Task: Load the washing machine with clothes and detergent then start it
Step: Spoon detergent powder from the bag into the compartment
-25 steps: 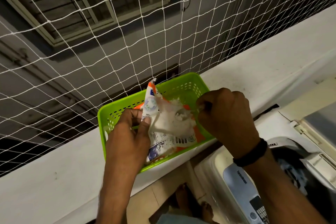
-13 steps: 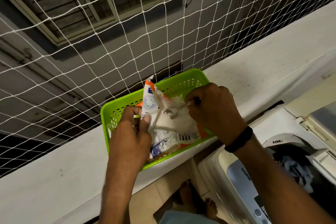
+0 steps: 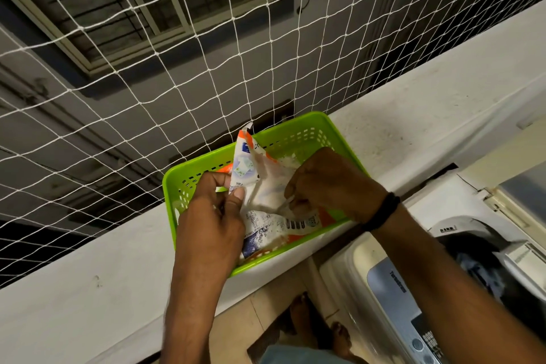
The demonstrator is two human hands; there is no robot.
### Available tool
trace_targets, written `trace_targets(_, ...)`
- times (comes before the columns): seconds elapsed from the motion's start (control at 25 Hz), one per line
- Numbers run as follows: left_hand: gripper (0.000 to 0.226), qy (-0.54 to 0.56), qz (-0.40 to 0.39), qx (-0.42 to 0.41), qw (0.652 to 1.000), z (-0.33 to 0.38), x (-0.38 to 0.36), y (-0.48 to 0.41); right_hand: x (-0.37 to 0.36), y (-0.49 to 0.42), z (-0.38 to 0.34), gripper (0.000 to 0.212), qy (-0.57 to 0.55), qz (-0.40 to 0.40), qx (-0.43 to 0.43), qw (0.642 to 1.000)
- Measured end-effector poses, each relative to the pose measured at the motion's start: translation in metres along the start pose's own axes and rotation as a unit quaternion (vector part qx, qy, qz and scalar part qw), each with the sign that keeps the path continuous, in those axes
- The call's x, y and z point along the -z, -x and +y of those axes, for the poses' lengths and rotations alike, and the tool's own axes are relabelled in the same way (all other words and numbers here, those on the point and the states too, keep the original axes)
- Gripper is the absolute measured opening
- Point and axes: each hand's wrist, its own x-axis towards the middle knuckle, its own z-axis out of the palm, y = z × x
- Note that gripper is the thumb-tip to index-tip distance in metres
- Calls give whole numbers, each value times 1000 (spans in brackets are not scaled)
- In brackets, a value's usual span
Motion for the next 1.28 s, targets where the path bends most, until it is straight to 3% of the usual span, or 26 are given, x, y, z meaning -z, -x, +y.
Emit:
trace_targets(0.12,5,10,4,9,1000,2,3,1,5,0,1,15,-81,30,-35,996)
trace_targets(0.32,9,8,18,36,999,3,3,3,25,14,5,16,-84,112,0,990)
trace_targets(0.72,15,3,47,16,999,10,1,13,37,47,10,25,-242,134,43,960)
trace_targets(0.92,17,85,109,-40,990,19,-3,25,43,57,16,26,-304,135,57,941)
trace_targets(1.08,18,188,184,-118,958,37,-12,41,50,69,26,21,-344,138,62,927)
trace_targets(1.28,10,277,156,-175,932,61,-41,62,67,95,50,16,-387,178,47,904)
